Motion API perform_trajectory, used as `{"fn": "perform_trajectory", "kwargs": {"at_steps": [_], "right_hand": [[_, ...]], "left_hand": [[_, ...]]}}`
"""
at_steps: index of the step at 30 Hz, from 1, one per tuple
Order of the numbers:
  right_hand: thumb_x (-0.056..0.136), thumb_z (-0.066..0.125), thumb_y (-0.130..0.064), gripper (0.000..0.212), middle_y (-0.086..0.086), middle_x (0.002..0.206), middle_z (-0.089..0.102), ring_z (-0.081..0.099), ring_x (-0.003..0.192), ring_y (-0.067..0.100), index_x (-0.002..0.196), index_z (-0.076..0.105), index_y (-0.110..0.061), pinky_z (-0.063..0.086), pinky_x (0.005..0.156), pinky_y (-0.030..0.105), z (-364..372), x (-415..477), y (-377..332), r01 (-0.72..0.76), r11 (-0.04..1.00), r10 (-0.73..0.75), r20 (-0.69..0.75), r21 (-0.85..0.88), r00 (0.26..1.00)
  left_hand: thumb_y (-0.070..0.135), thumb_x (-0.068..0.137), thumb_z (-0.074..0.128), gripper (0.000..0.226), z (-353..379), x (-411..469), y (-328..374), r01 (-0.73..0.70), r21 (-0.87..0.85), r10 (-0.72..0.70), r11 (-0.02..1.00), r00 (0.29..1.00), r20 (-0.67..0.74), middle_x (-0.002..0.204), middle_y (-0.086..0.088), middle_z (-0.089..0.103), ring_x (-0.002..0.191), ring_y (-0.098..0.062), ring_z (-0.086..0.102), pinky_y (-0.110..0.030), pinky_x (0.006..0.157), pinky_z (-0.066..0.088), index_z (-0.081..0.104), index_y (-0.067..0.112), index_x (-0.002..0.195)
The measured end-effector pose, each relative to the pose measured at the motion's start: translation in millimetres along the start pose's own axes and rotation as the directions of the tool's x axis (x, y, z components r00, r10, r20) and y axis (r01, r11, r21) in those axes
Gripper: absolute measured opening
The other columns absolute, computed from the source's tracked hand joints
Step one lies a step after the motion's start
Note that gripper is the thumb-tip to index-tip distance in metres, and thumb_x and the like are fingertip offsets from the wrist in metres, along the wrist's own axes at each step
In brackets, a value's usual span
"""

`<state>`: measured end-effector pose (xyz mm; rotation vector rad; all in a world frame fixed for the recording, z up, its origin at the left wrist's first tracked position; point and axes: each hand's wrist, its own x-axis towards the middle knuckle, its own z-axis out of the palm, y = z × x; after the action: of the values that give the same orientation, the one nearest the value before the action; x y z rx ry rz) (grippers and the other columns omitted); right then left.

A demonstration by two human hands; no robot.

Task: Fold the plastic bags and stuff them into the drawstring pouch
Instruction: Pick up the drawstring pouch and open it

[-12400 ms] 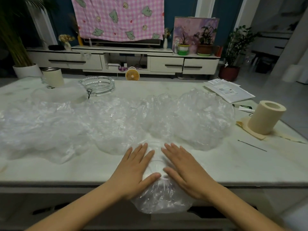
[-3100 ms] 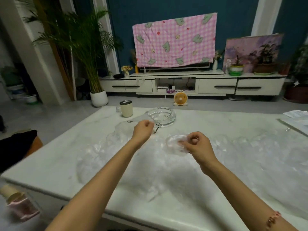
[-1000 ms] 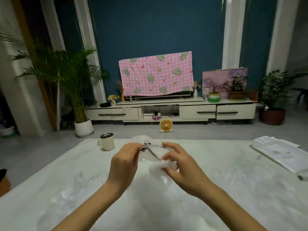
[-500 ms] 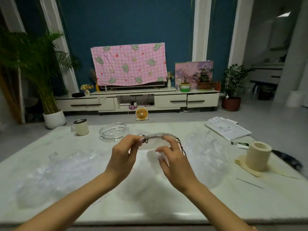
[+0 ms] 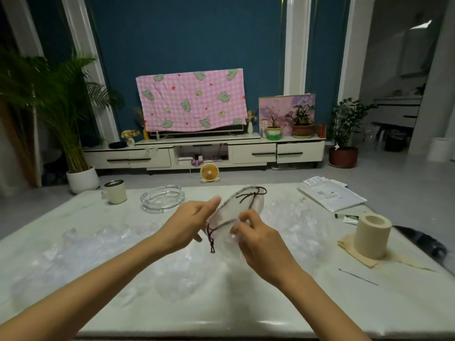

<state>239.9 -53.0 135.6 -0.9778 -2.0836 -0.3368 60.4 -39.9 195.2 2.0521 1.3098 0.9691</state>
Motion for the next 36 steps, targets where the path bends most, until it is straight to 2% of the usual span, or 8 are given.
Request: {"fn": "perform_trajectory", "kwargs": {"at_steps": [5, 9, 13, 17, 22, 25, 30, 36], "right_hand": [[0.068, 0.068, 0.003, 0.016, 0.011, 0.090, 0.058, 0.047, 0.052, 0.022, 0.076, 0.058, -0.007, 0.027, 0.045, 0.023, 3.3, 2.6, -4.6, 0.088, 0.986, -0.091, -0.013, -0.142, 0.996], [0.060, 0.078, 0.007, 0.028, 0.009, 0.089, 0.059, 0.050, 0.051, 0.022, 0.074, 0.059, -0.007, 0.033, 0.043, 0.023, 1.3, -5.8, 11.9, 0.024, 0.995, -0.020, 0.041, -0.096, 0.999], [0.085, 0.067, -0.016, 0.005, -0.002, 0.132, 0.047, 0.060, 0.094, 0.014, 0.090, 0.065, -0.014, 0.043, 0.069, 0.018, -11.8, -5.5, 21.3, -0.214, 0.960, 0.187, 0.154, 0.178, 0.970], [0.078, 0.075, -0.019, 0.010, -0.019, 0.124, 0.048, 0.046, 0.105, -0.004, 0.082, 0.068, -0.023, 0.036, 0.080, 0.006, -38.9, 11.5, 21.2, -0.411, 0.655, 0.541, -0.014, 0.634, 0.841], [0.070, 0.079, -0.009, 0.009, -0.006, 0.135, 0.048, 0.036, 0.125, 0.013, 0.075, 0.072, -0.015, 0.024, 0.098, 0.026, -31.1, 14.2, 30.8, -0.416, 0.886, 0.461, -0.292, 0.203, 0.838], [0.050, 0.089, -0.006, 0.027, 0.009, 0.101, 0.069, 0.065, 0.091, 0.029, 0.063, 0.067, -0.011, 0.046, 0.079, 0.035, -19.9, 7.4, 42.9, -0.421, 0.895, 0.351, -0.347, -0.147, 0.869], [0.045, 0.092, -0.012, 0.063, 0.009, 0.071, 0.056, 0.055, 0.050, 0.022, 0.083, 0.042, -0.011, 0.036, 0.045, 0.019, -21.0, -1.8, 48.7, -0.491, 0.863, 0.397, -0.443, -0.119, 0.804], [0.076, 0.076, -0.035, 0.080, 0.009, 0.133, 0.037, 0.053, 0.110, 0.025, 0.122, 0.009, -0.030, 0.047, 0.074, 0.031, -54.3, -25.2, 71.0, -0.540, 0.826, 0.540, 0.043, 0.162, 0.840]], "left_hand": [[0.030, 0.091, 0.052, 0.029, 10.1, 32.7, 28.5, 0.015, 0.611, -0.006, 0.791, 1.000, -0.016, 0.068, -0.004, 0.055, 0.071, -0.026, 0.056, -0.034, 0.059, 0.041, 0.054, 0.010, 0.072], [0.009, 0.094, 0.044, 0.014, -1.5, 49.7, 39.7, 0.128, 0.891, 0.050, 0.436, 0.985, -0.166, 0.073, -0.001, 0.045, 0.077, -0.027, 0.055, -0.031, 0.062, 0.039, 0.058, 0.012, 0.093], [0.003, 0.092, 0.042, 0.019, -3.8, 54.4, 45.4, 0.089, 0.918, 0.197, 0.387, 0.965, -0.176, 0.066, -0.001, 0.042, 0.066, -0.026, 0.051, -0.030, 0.057, 0.037, 0.059, 0.011, 0.096], [0.008, 0.094, 0.043, 0.016, 18.2, 48.7, 52.3, -0.006, 0.940, 0.243, 0.340, 0.967, -0.082, 0.075, -0.003, 0.044, 0.064, -0.026, 0.053, -0.028, 0.053, 0.036, 0.059, 0.010, 0.095], [0.006, 0.090, 0.045, 0.016, 42.0, 46.1, 59.7, -0.125, 0.947, 0.236, 0.297, 0.970, 0.054, 0.092, -0.008, 0.065, 0.080, -0.028, 0.060, -0.029, 0.057, 0.033, 0.056, 0.013, 0.097], [0.007, 0.091, 0.042, 0.019, 53.3, 43.7, 61.9, -0.170, 0.951, 0.265, 0.258, 0.959, 0.100, 0.094, -0.007, 0.065, 0.080, -0.028, 0.061, -0.028, 0.055, 0.031, 0.055, 0.013, 0.104], [0.007, 0.092, 0.042, 0.021, 81.9, 43.4, 67.6, -0.333, 0.917, 0.338, 0.221, 0.908, 0.248, 0.098, -0.004, 0.067, 0.084, -0.028, 0.063, -0.028, 0.047, 0.020, 0.053, 0.015, 0.108], [0.012, 0.068, 0.079, 0.027, 112.4, 65.9, 69.9, -0.513, 0.836, 0.522, 0.196, 0.776, 0.354, 0.070, -0.007, 0.067, 0.055, -0.025, 0.062, -0.022, 0.043, 0.017, 0.066, 0.006, 0.091]]}}
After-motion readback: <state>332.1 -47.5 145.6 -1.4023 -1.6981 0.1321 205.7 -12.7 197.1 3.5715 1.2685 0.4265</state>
